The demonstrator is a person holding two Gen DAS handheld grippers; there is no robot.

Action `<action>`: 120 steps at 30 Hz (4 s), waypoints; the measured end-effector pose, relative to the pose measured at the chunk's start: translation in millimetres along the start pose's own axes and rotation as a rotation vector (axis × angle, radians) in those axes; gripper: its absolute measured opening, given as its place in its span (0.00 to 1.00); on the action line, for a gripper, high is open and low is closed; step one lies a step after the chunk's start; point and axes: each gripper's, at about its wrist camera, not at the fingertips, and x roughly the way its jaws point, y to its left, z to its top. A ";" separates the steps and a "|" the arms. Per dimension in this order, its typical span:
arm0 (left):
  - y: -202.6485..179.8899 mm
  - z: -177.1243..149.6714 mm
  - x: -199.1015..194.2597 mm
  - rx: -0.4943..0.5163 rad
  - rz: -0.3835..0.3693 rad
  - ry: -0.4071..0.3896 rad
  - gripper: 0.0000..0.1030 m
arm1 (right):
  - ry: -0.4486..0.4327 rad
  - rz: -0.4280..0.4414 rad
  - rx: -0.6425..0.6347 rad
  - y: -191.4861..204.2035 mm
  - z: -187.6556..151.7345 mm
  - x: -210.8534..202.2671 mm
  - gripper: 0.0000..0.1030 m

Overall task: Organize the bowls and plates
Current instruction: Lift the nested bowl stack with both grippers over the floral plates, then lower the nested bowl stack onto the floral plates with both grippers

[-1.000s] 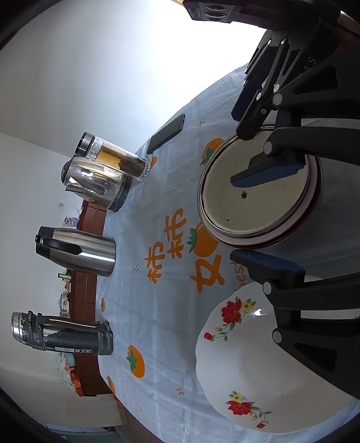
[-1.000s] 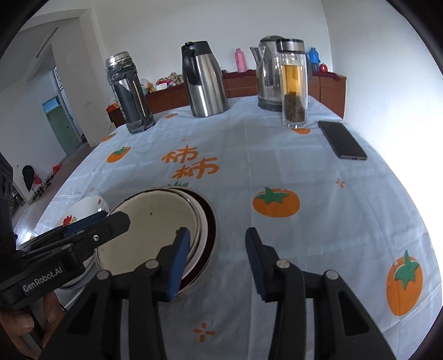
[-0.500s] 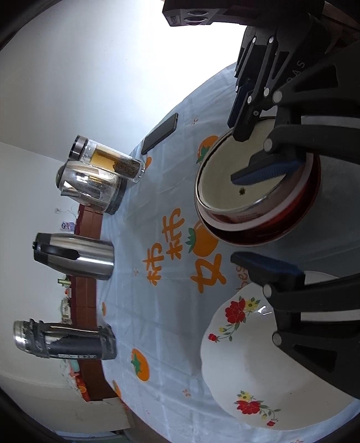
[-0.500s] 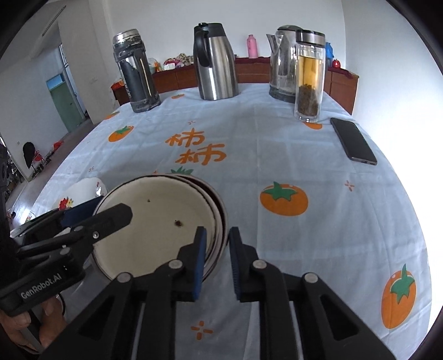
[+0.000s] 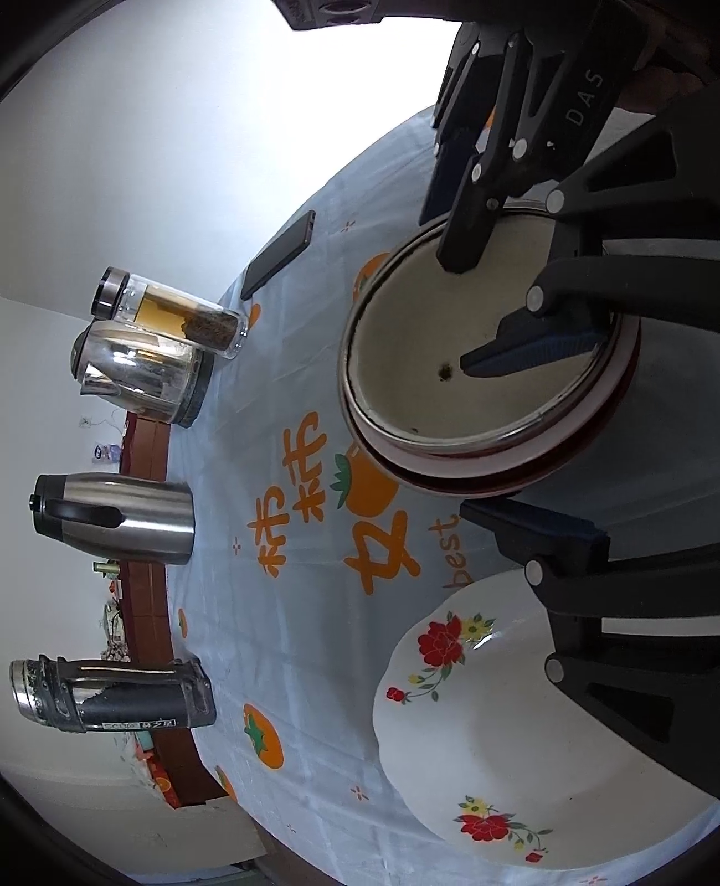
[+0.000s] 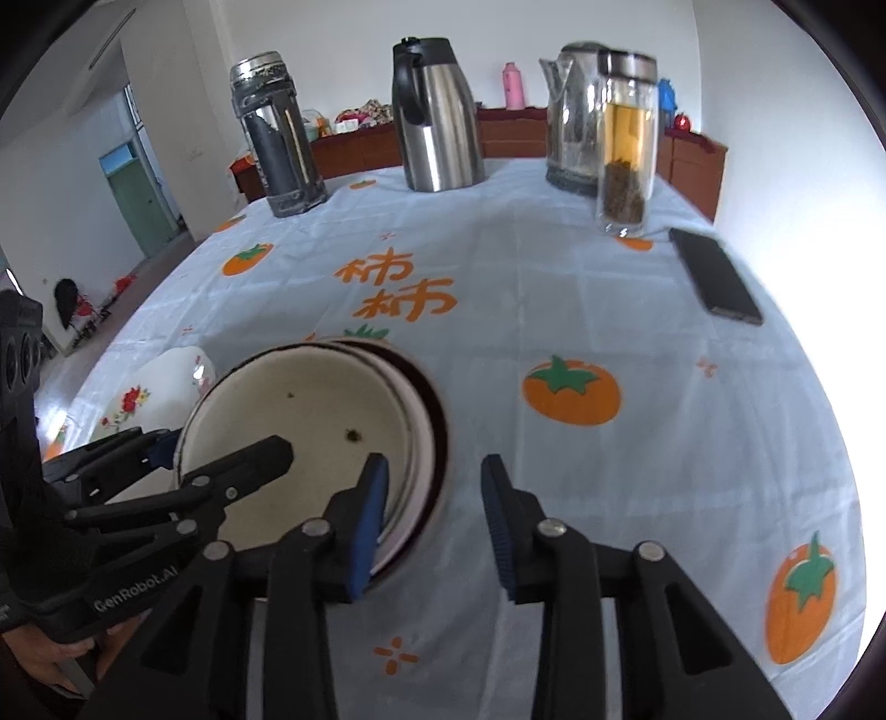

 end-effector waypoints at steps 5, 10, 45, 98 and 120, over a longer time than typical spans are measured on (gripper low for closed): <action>2.2 -0.9 -0.1 -0.020 -0.006 0.017 0.49 | -0.010 -0.004 0.025 2.4 0.2 3.8 0.24; 2.3 -1.1 -4.3 -0.038 -0.011 0.014 0.40 | -0.005 -0.033 0.017 5.4 1.0 -0.8 0.22; 35.8 0.9 -65.1 -0.160 -0.044 -0.079 0.32 | -0.074 0.024 -0.066 45.2 17.3 -36.5 0.18; 125.6 -22.6 -105.4 -0.314 0.072 -0.104 0.31 | -0.004 0.123 -0.256 143.9 30.7 1.4 0.18; 150.9 -28.8 -93.3 -0.391 0.050 -0.023 0.31 | 0.161 0.151 -0.344 158.0 47.2 38.8 0.18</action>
